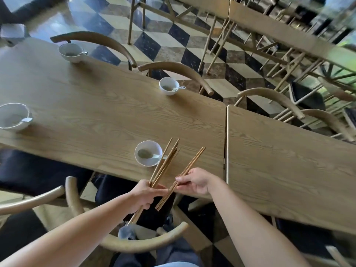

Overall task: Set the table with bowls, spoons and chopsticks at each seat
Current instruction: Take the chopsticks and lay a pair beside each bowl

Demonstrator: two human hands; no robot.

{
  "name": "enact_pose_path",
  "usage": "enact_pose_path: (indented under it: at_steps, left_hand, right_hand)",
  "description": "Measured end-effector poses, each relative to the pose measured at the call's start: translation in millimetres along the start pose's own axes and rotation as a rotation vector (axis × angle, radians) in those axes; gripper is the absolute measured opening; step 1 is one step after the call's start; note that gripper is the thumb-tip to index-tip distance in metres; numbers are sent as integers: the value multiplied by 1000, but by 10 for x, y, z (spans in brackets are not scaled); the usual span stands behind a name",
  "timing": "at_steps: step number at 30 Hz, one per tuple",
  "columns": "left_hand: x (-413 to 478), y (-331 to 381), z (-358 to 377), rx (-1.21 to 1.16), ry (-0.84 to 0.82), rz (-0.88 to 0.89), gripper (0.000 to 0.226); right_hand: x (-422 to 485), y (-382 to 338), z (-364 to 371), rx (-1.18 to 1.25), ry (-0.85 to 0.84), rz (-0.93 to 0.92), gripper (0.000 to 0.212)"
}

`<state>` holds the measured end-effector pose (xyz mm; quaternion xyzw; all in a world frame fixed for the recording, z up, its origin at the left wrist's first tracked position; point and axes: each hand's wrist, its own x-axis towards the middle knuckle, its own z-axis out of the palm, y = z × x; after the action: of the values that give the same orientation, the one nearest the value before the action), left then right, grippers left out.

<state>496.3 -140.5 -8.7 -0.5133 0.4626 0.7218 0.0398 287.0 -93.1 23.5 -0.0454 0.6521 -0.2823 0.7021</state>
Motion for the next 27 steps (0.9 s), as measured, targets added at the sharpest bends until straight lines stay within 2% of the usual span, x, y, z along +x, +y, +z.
enact_pose_path:
  at_steps: [5,8,10,15,19,24,27]
  left_hand:
    - [15,-1,-66,-70,-119,-9,19]
    - [22,53,-63,-55,-97,-10,16]
    - [38,88,-54,-61,-79,-16,16]
    - [109,168,17,-83,-38,-37,19]
    - [146,225,173,-143,-39,-61,22]
    - [217,173,319,-83,-20,-84,22]
    - [280,121,280,-15,48,-87,23]
  right_hand:
    - [26,-101,89,13,31,-26,46]
    - [45,-150,132,48,44,-61,70]
    - [88,-161,158,102,76,-88,77]
    - [233,-57,178,274,227,-146,58]
    - [321,23,88,398,248,-175,44]
    - [379,26,-76,202,260,-154,24]
    - [478,24,-162,118,313,-110,24]
